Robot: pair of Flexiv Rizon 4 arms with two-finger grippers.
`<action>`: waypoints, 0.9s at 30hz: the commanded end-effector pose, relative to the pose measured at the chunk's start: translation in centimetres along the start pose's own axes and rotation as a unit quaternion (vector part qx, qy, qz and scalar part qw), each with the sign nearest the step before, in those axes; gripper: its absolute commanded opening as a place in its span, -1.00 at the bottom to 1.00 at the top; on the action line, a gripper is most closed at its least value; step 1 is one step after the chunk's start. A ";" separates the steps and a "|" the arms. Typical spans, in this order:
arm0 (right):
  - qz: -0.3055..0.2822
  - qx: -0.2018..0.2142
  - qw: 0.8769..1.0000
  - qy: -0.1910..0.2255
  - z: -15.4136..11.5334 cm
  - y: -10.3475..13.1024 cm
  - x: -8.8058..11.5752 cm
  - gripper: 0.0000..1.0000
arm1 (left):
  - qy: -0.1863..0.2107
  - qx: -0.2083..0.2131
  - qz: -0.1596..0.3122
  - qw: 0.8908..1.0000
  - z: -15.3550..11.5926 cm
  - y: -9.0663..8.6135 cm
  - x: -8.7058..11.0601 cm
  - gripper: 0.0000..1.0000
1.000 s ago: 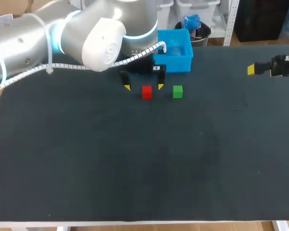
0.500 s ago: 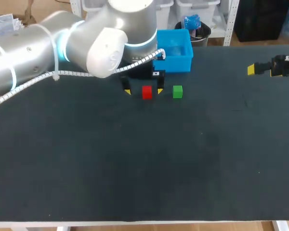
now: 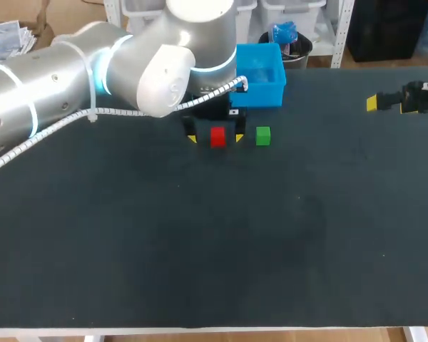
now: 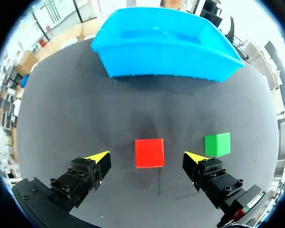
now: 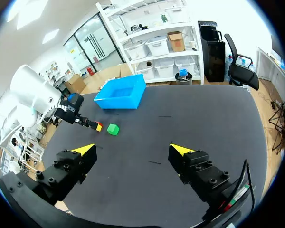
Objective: Use the left arm to pick the red cube and place it into the blue plastic box first, then use the right arm to grasp the green cube and put it into the same blue plastic box after the first action is fully finished.
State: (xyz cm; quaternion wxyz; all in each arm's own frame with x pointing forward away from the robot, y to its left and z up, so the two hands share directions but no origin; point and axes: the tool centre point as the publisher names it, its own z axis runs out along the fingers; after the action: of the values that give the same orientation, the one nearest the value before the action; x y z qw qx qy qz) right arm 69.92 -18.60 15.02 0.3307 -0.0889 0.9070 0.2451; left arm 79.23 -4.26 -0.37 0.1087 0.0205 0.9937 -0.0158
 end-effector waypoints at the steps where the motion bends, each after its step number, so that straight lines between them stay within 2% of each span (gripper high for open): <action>1: 0.000 0.001 1.000 0.000 0.1 0.0 0.0 1.00 | 0.005 -0.004 0.002 1.000 0.5 -0.2 -0.7 1.00; 11: 0.000 0.001 1.000 0.000 0.1 0.0 0.0 1.00 | 0.007 -0.010 -0.001 1.000 1.1 0.0 -1.2 1.00; 12: 0.000 0.001 1.000 0.000 0.1 0.0 0.0 1.00 | 0.005 -0.012 -0.003 1.000 1.1 0.1 -1.2 0.81; 13: 0.000 0.001 1.000 0.000 0.1 0.0 0.0 1.00 | 0.004 -0.013 -0.005 1.000 1.2 0.1 -1.2 -0.32; 14: 0.000 0.001 1.000 0.000 0.1 0.0 0.0 1.00 | 0.004 -0.013 -0.005 1.000 1.2 0.2 -1.2 -1.00; 27: 0.000 0.001 1.000 0.000 0.1 0.0 0.0 1.00 | 0.003 -0.014 -0.006 1.000 0.6 0.0 -1.1 -1.00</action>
State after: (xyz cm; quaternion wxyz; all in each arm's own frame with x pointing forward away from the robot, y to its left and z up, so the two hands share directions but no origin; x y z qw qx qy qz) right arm 69.92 -18.60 15.02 0.3307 -0.0889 0.9070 0.2451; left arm 80.41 -4.23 -1.17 0.1073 0.0124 0.9941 -0.0041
